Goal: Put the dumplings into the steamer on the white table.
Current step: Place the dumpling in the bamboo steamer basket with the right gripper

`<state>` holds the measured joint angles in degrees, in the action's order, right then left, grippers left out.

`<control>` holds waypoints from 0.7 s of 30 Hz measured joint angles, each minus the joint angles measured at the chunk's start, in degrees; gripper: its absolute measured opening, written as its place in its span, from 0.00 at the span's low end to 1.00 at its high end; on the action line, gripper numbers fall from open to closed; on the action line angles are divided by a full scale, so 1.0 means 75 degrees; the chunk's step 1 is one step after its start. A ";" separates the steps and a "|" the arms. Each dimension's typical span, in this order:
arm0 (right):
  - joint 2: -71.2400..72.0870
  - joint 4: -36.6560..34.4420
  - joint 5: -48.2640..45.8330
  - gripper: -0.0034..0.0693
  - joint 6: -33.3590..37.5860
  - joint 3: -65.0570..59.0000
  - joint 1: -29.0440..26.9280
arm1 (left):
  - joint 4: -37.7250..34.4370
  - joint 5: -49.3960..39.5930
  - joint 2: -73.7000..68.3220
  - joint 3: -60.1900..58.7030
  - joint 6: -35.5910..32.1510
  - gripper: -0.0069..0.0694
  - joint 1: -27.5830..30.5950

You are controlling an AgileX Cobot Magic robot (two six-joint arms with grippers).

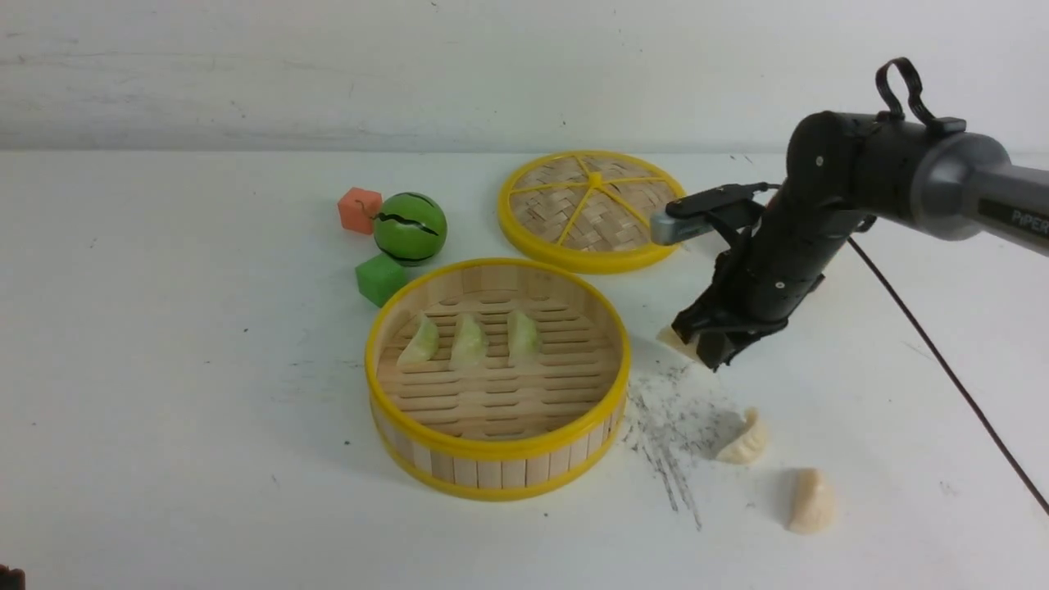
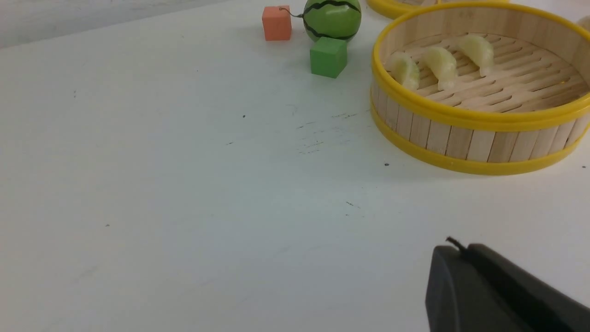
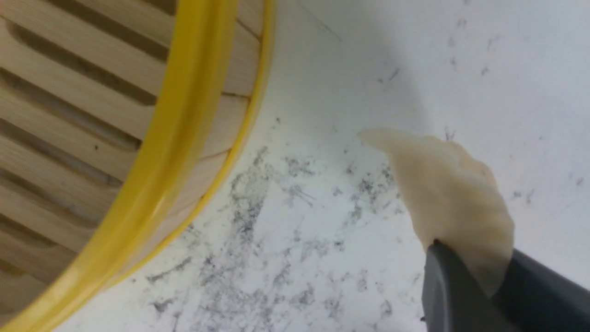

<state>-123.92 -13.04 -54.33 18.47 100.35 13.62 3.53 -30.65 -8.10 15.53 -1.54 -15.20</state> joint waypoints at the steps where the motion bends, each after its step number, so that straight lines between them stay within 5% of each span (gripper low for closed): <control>1: 0.0009 0.0000 0.0000 0.16 0.0000 0.0000 0.0001 | 0.0000 0.0000 0.0000 0.0000 0.0000 0.10 0.0000; 7: 0.0473 -0.0017 -0.0084 0.16 -0.0165 -0.0007 -0.0014 | 0.0006 0.0000 0.0000 0.0000 0.0006 0.10 0.0000; 14: 0.1912 -0.1282 -0.0107 0.16 -0.0220 -0.0007 0.0105 | 0.0006 0.0000 0.0000 0.0000 0.0006 0.10 0.0000; 21: 0.1943 -0.1491 0.0156 0.16 -0.0220 -0.0442 0.1637 | 0.0006 0.0000 0.0000 0.0000 0.0006 0.11 0.0000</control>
<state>-109.35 -24.22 -53.17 16.82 97.04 25.90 3.58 -30.65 -8.10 15.53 -1.50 -15.20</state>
